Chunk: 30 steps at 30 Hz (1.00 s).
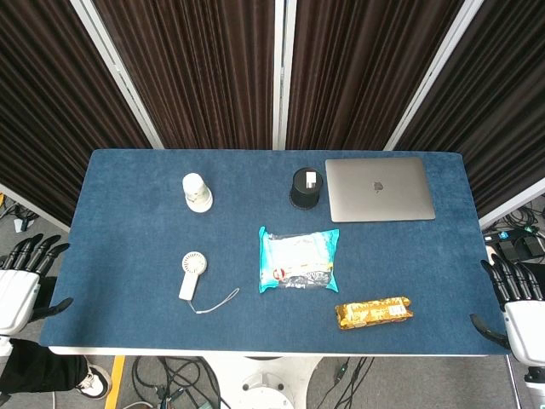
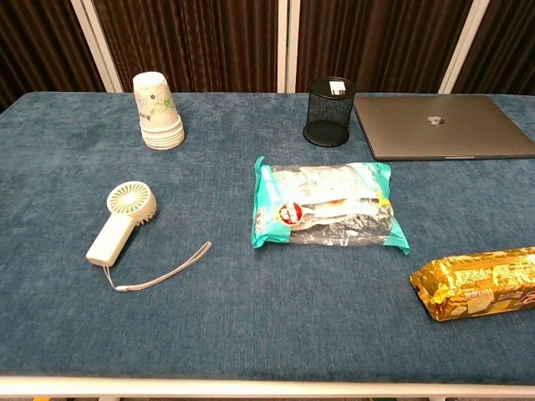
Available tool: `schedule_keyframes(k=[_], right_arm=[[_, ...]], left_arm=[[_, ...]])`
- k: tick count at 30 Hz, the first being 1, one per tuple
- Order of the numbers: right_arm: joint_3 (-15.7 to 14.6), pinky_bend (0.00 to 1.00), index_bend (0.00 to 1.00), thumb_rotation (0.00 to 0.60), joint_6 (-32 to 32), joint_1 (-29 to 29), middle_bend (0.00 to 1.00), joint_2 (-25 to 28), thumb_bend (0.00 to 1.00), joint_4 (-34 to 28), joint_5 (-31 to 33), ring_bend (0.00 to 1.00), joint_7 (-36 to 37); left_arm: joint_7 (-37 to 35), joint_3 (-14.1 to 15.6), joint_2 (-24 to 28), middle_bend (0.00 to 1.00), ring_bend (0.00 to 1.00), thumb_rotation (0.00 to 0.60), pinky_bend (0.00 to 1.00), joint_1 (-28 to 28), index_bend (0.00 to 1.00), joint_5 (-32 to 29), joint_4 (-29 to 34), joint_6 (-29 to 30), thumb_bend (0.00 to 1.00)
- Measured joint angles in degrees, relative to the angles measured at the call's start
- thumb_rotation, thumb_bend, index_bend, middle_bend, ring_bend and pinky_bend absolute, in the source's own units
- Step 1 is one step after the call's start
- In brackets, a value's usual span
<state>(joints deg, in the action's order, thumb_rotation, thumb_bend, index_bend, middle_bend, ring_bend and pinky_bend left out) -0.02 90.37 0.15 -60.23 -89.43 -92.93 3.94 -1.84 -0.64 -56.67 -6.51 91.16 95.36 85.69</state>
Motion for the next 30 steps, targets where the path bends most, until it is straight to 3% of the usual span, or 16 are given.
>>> schedule_keyframes(k=[30], right_arm=[[1.00,0.00,0.00,0.600,-0.72,0.15,0.00,0.88,0.13,-0.85,1.93,0.00,1.04]], left_arm=[[1.88,-0.01,-0.12,0.09,0.00,0.600,0.10,-1.21,0.15,1.38,2.23,-1.05,0.00]])
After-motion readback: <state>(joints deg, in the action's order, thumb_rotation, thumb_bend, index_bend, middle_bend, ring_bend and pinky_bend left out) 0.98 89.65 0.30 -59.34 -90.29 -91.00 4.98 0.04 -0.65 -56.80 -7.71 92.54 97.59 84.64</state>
